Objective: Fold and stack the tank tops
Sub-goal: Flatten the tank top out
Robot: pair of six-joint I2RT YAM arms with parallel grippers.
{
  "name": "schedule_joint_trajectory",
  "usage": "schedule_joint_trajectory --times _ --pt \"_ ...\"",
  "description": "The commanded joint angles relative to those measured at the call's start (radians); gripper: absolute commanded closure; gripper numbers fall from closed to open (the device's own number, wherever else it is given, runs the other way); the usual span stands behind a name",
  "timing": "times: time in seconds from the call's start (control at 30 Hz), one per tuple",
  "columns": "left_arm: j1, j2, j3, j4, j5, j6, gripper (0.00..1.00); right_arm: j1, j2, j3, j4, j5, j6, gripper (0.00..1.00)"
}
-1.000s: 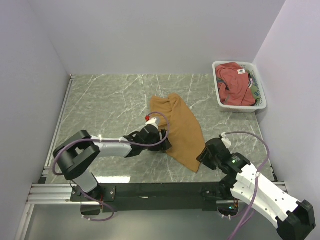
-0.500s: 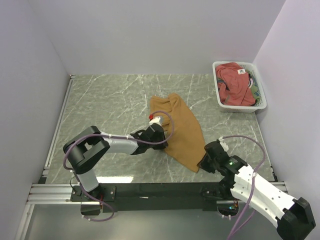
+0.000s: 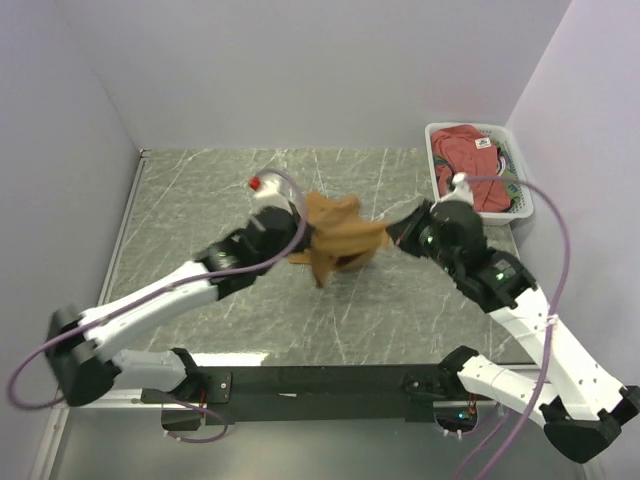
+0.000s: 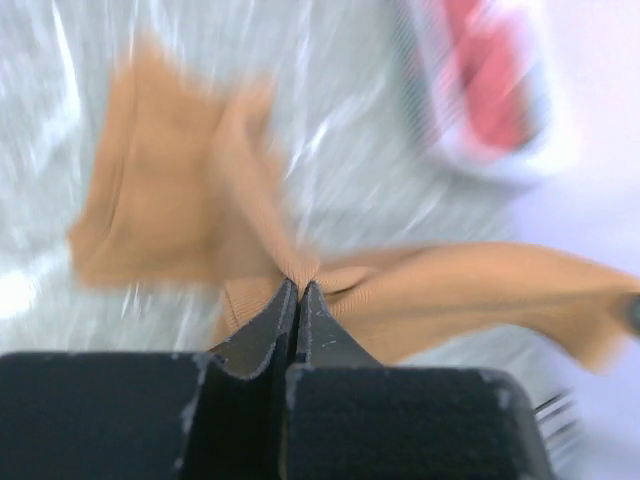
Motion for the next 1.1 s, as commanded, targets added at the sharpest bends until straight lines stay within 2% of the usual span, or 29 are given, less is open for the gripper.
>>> schedule_joint_trajectory --times 0.0,0.03,0.2,0.33,0.43,0.53,0.57,0.6,0.67,0.73,0.77,0.9,0.93,1.0,1.07 --pt "0.012 -0.135 0.145 -0.137 -0.135 0.066 0.99 0.006 0.061 0.181 -0.032 0.024 -0.133 1.0" --pt "0.01 -0.152 0.167 -0.154 -0.141 0.072 0.99 0.006 0.069 0.247 -0.035 0.021 -0.141 1.0" --pt "0.01 -0.227 0.274 -0.21 -0.166 0.119 0.99 0.006 0.092 0.369 -0.035 0.033 -0.205 1.0" --pt "0.01 -0.221 0.316 -0.231 -0.221 0.142 0.99 0.003 0.132 0.451 -0.035 0.04 -0.256 1.0" --pt "0.031 -0.198 0.316 -0.213 -0.2 0.139 0.99 -0.023 0.182 0.491 -0.018 0.008 -0.288 1.0" --pt "0.128 -0.162 0.313 -0.173 -0.15 0.13 1.0 -0.106 0.268 0.556 0.015 -0.094 -0.316 1.0" --pt "0.219 -0.128 0.317 -0.141 -0.079 0.126 1.0 -0.135 0.325 0.577 0.053 -0.135 -0.323 1.0" --pt "0.264 -0.11 0.34 -0.119 -0.043 0.118 0.99 -0.19 0.354 0.615 0.08 -0.173 -0.326 1.0" --pt "0.359 -0.051 0.366 -0.023 0.009 0.138 0.99 -0.224 0.44 0.664 0.159 -0.258 -0.339 1.0" --pt "0.413 -0.007 0.454 0.01 0.025 0.181 1.0 -0.234 0.541 0.811 0.164 -0.266 -0.378 1.0" --pt "0.427 0.041 0.548 0.02 0.04 0.194 1.0 -0.235 0.573 0.876 0.152 -0.27 -0.395 1.0" --pt "0.455 0.151 0.837 -0.019 0.141 0.276 1.0 -0.237 0.722 1.318 0.063 -0.27 -0.452 1.0" --pt "0.455 0.164 0.883 -0.031 0.152 0.285 1.0 -0.237 0.738 1.367 0.051 -0.263 -0.455 1.0" --pt "0.455 0.178 0.965 -0.07 0.187 0.303 0.99 -0.238 0.726 1.354 0.06 -0.255 -0.446 1.0" --pt "0.455 0.149 0.928 -0.079 0.215 0.297 1.0 -0.238 0.637 1.228 0.119 -0.26 -0.432 1.0"
